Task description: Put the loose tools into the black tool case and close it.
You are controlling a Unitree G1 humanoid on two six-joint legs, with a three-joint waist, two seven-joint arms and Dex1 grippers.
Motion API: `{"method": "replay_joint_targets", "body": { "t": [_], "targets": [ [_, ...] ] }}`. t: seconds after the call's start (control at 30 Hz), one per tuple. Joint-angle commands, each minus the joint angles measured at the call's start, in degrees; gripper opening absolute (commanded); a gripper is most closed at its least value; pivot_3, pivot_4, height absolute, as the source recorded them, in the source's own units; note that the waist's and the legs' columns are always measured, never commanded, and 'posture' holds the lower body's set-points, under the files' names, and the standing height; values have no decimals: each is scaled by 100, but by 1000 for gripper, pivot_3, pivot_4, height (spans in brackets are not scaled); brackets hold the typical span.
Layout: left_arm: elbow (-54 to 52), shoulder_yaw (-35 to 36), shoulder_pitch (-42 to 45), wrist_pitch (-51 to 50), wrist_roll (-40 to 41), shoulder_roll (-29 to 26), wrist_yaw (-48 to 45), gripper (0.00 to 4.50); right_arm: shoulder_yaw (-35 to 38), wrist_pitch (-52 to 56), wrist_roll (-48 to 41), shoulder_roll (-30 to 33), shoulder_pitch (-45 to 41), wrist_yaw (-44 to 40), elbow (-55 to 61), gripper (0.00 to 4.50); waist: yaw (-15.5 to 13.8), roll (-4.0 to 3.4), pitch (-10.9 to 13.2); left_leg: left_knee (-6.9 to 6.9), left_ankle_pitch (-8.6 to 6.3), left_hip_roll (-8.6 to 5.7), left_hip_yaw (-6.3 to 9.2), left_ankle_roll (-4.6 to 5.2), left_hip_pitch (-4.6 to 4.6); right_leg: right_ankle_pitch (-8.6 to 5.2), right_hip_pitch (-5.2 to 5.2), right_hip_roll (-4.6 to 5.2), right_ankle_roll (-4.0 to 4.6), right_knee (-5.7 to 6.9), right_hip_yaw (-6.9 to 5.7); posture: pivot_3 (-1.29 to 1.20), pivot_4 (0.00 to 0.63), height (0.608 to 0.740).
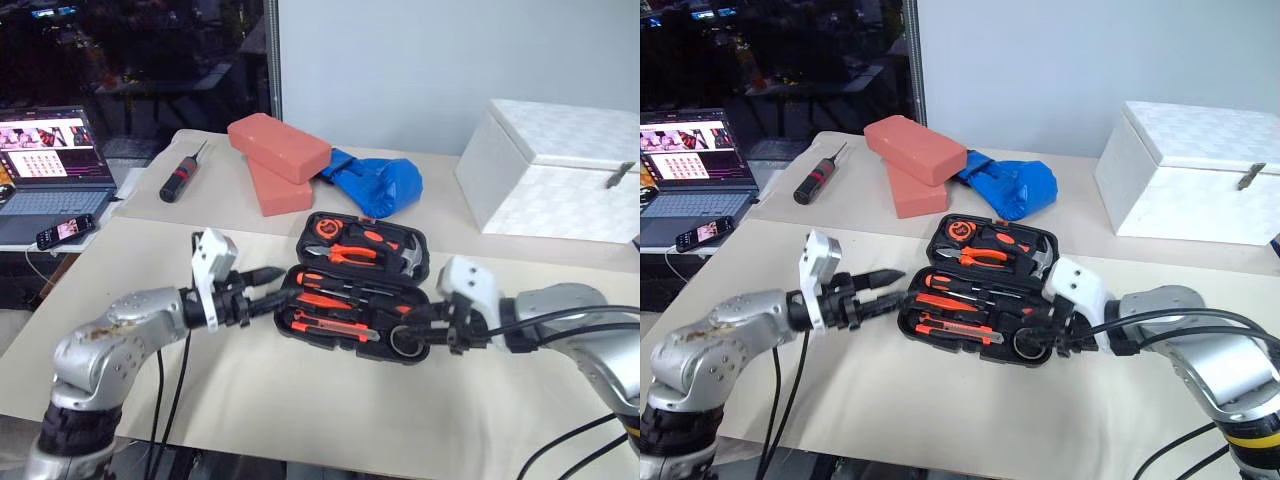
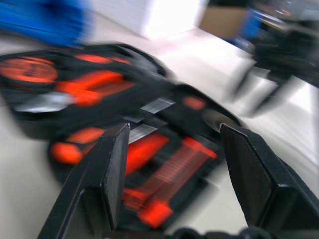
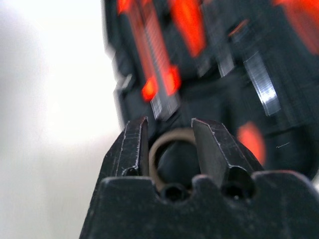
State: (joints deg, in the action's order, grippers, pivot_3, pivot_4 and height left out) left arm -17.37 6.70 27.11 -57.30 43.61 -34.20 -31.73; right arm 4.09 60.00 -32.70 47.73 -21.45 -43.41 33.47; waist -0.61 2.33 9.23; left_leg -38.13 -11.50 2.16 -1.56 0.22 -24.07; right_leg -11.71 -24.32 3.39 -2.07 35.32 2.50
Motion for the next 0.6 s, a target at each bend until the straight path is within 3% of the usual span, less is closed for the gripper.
{"method": "replay_joint_targets", "body": {
  "t": [0.03, 0.23, 0.53, 0.57, 0.6],
  "targets": [
    [918, 178, 820, -714, 41, 275, 563, 3094, 325, 1176, -155, -336, -734, 789, -369, 1691, 41, -1, 0, 0, 8, -8, 0, 1, 1, 6, -2, 2, 13, -2, 8, 0, 150, 740],
    [3581, -377, 2423, -60, -1158, 898, 873, 3094, -118, 1081, 981, -1193, -2091, 2121, -2861, 1691, 120, 5, 3, 2, 19, -14, -2, 3, 16, 22, 1, 2, 28, -1, 9, 0, 150, 740],
    [7366, -530, 3997, 1853, -2345, 1640, 294, 3094, -686, 389, 1726, -1670, -2869, 2188, -5194, 1691, 157, 4, 3, 32, 4, -25, 0, 16, -72, 48, -75, 8, 5, -13, 15, 0, 150, 740],
    [7563, -539, 4064, 1960, -2427, 1671, 197, 2564, -694, 353, 1773, -1691, -2903, 2185, -5316, 1183, 159, 3, 2, 32, 4, -27, -2, 16, -87, 48, -89, 8, 4, -15, 16, 0, 150, 740],
    [7765, -491, 4143, 1998, -2460, 1710, 109, 2396, -681, 334, 1802, -1713, -2931, 2177, -5382, 1028, 156, 3, 2, 32, 4, -26, -2, 16, -92, 49, -89, 8, 2, -12, 15, 0, 150, 740]
  ]
}}
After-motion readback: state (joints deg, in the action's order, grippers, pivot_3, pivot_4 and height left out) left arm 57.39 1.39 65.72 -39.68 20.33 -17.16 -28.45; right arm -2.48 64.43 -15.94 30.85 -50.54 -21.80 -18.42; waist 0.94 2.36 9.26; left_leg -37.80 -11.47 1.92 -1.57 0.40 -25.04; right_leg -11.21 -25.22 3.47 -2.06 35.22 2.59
